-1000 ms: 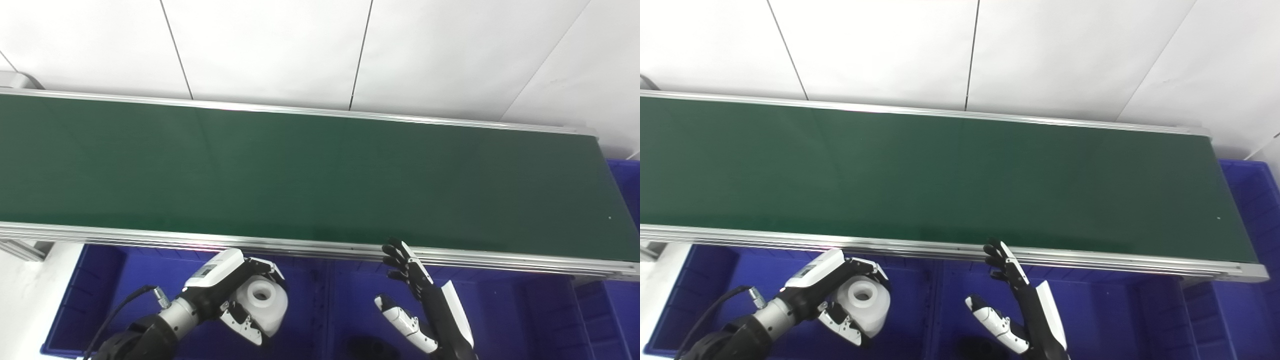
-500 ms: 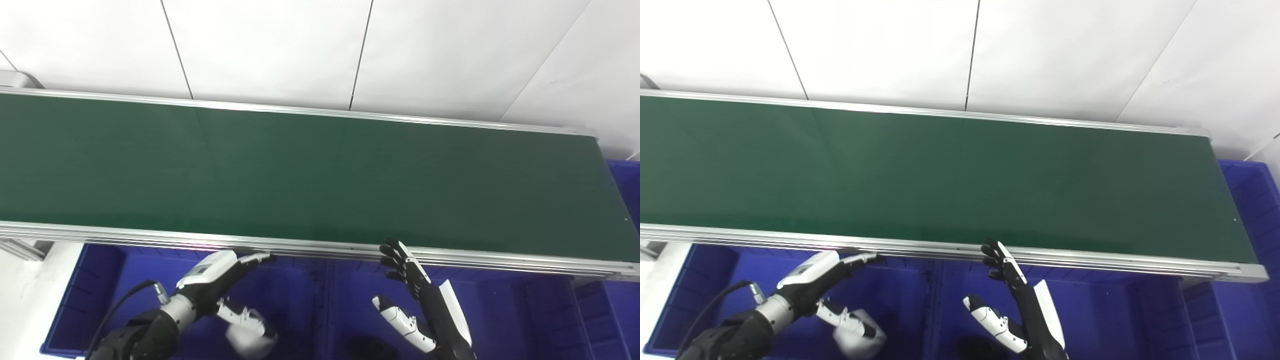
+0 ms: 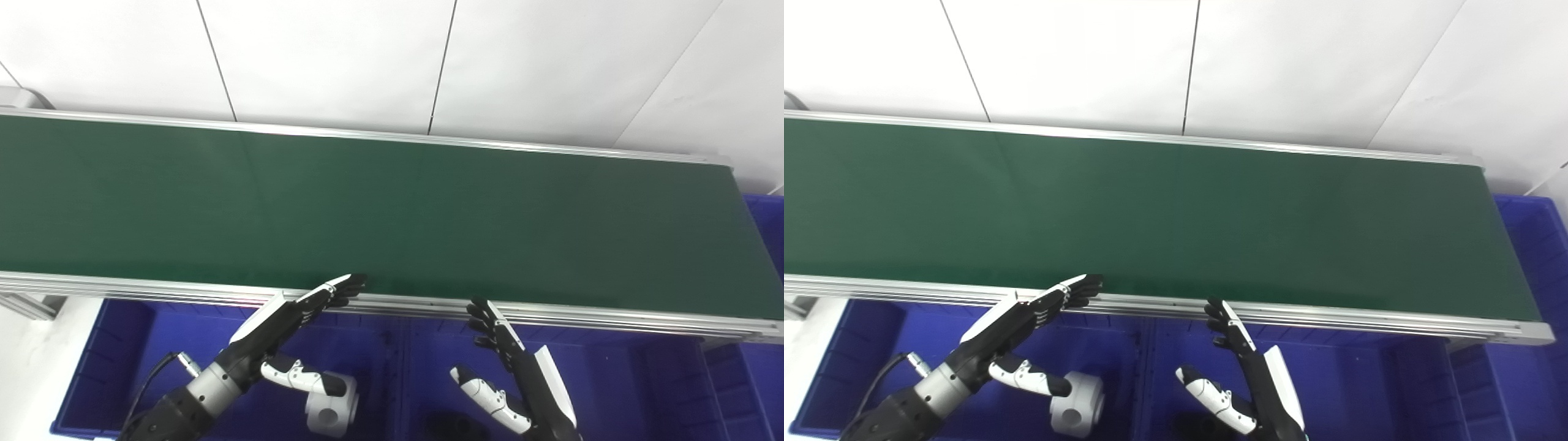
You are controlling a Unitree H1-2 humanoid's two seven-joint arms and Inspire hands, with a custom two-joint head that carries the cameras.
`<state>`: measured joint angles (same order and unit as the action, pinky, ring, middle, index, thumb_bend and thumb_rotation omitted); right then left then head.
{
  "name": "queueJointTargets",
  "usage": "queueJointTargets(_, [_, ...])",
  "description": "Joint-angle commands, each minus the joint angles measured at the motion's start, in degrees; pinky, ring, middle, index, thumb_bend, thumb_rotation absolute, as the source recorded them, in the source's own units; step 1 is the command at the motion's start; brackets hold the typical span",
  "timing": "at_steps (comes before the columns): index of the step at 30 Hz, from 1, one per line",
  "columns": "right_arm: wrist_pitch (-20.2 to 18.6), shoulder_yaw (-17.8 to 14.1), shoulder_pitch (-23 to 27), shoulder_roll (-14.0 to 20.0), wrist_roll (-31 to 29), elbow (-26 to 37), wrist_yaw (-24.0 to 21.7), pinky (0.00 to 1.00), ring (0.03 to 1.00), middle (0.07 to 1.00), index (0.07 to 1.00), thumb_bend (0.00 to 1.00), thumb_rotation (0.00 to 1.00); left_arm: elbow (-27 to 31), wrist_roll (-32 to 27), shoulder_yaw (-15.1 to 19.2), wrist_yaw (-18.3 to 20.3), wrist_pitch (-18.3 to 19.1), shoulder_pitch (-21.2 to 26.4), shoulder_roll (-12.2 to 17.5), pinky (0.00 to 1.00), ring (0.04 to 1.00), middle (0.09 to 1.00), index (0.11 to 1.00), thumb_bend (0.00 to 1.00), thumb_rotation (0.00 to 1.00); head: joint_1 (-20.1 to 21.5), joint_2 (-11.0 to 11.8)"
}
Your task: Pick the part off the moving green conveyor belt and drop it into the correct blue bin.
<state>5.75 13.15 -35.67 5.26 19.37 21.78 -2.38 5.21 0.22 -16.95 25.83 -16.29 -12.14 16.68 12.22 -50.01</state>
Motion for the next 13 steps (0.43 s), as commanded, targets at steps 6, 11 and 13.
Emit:
queueJointTargets(6, [0.04, 0.15, -0.51, -0.25, 0.46, 1.94, 0.16, 0.82, 0.884, 0.915, 0.952, 0.72, 0.7, 1.02, -1.38, 0.04, 0.93, -0.79, 0.69, 1.03, 0.87, 0.931, 0.947, 0.941, 0.84, 0.5, -0.27, 0.15])
queueJointTargets(11, [-0.31, 0.35, -0.52, -0.49, 0.33, 2.0, 0.06, 0.82, 0.888, 0.917, 0.953, 0.71, 0.69, 0.54, -1.72, 0.15, 1.29, 0.27, 0.76, 0.89, 0.9, 0.954, 0.974, 0.961, 0.84, 0.48, 0.06, 0.27])
queueJointTargets(13, [-0.29, 0.42, -0.59, -0.52, 0.5, 2.05, 0.13, 0.83, 0.889, 0.919, 0.953, 0.72, 0.69, 0.71, -2.02, 0.29, 1.35, 0.51, 0.45, 0.84, 0.92, 0.964, 0.983, 0.97, 0.84, 0.47, 0.13, 0.27])
